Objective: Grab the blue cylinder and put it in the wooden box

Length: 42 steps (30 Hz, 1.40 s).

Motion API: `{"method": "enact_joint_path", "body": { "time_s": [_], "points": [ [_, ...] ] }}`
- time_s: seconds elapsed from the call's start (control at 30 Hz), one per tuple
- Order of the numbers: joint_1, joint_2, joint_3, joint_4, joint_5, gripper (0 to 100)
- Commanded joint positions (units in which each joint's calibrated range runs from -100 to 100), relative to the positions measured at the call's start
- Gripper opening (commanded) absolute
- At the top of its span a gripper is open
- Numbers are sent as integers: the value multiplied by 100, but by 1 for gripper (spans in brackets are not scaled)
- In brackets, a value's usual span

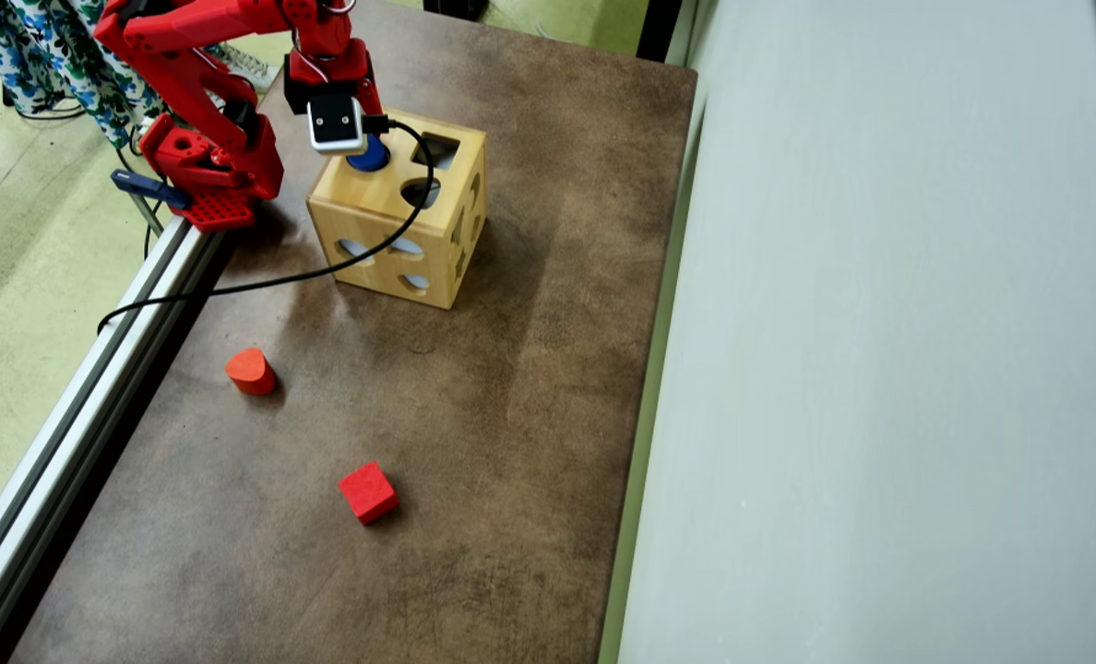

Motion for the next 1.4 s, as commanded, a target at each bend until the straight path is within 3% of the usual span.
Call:
{"method": "enact_joint_path", "body": {
  "time_s": [0.0, 0.4, 0.67, 0.93, 1.37],
  "points": [
    [-29, -11, -11, 59, 20, 14],
    [-653, -95, -127, -21, 15, 14],
    [-653, -1819, -538, 67, -34, 13],
    [-482, -3603, -431, 164, -39, 13],
    [610, -5429, -440, 638, -34, 13]
  ]
}}
